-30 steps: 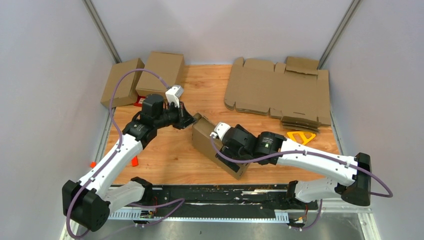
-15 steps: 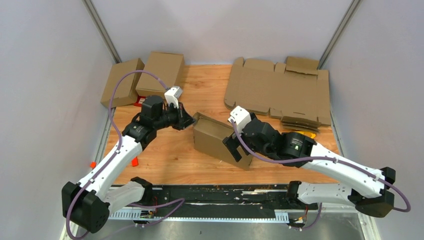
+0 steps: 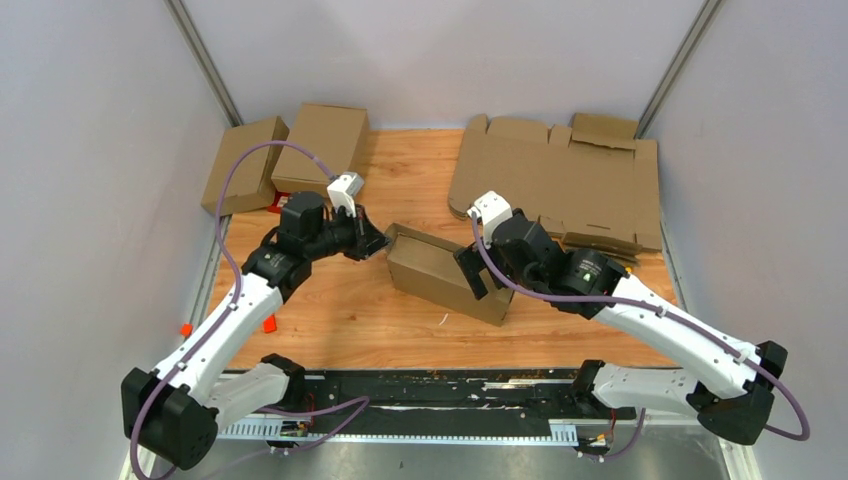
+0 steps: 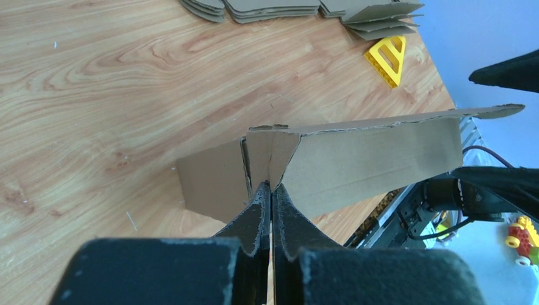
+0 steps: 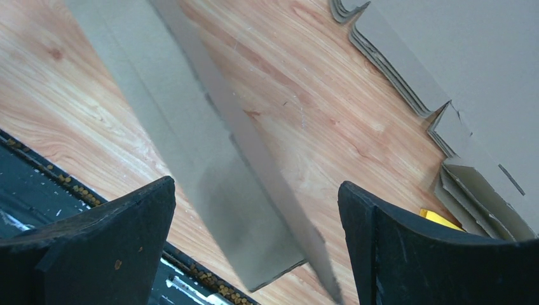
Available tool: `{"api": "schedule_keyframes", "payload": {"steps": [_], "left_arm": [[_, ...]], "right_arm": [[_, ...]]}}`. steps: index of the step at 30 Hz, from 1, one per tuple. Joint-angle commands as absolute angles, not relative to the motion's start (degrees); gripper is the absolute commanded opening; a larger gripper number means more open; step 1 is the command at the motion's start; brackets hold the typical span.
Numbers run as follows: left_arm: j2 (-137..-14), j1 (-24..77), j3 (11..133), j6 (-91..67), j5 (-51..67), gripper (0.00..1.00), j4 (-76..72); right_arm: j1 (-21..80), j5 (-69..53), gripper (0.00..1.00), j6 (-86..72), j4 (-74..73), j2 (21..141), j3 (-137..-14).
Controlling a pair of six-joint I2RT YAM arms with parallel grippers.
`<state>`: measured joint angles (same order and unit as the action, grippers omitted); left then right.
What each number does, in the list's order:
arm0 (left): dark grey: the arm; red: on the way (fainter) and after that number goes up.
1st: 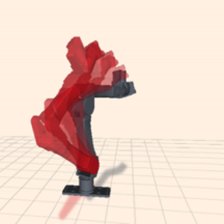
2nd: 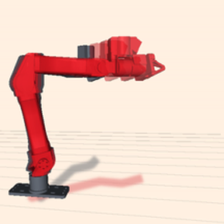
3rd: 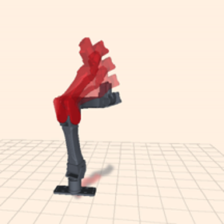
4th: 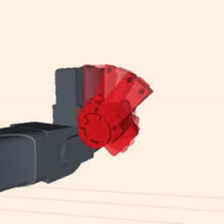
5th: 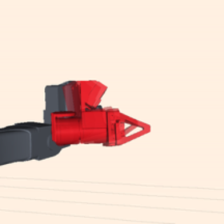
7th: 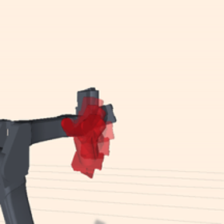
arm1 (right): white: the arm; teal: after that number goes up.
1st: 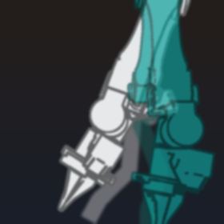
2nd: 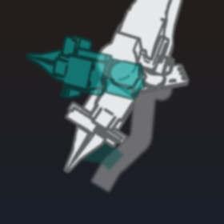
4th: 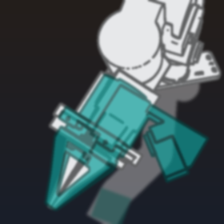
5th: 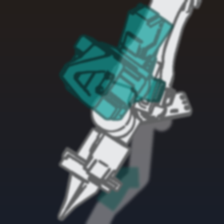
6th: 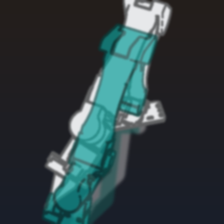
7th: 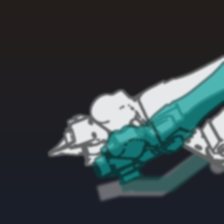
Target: Fold the paper box
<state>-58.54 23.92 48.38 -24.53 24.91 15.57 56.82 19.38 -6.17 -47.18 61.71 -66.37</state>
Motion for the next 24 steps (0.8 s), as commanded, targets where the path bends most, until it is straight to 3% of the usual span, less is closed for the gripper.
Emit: {"api": "schedule_keyframes", "payload": {"steps": [1, 24], "left_arm": [[-56.6, 23.7, 48.0, -24.4, 25.5, 0.0, 13.6], [-61.3, 23.8, 49.0, -24.8, 25.0, 0.0, 14.7]], "right_arm": [[54.2, 16.4, 1.0, -4.7, -45.5, 64.0, -68.5], [52.8, 13.9, 0.99, -3.6, -46.7, 70.5, -67.8]]}}
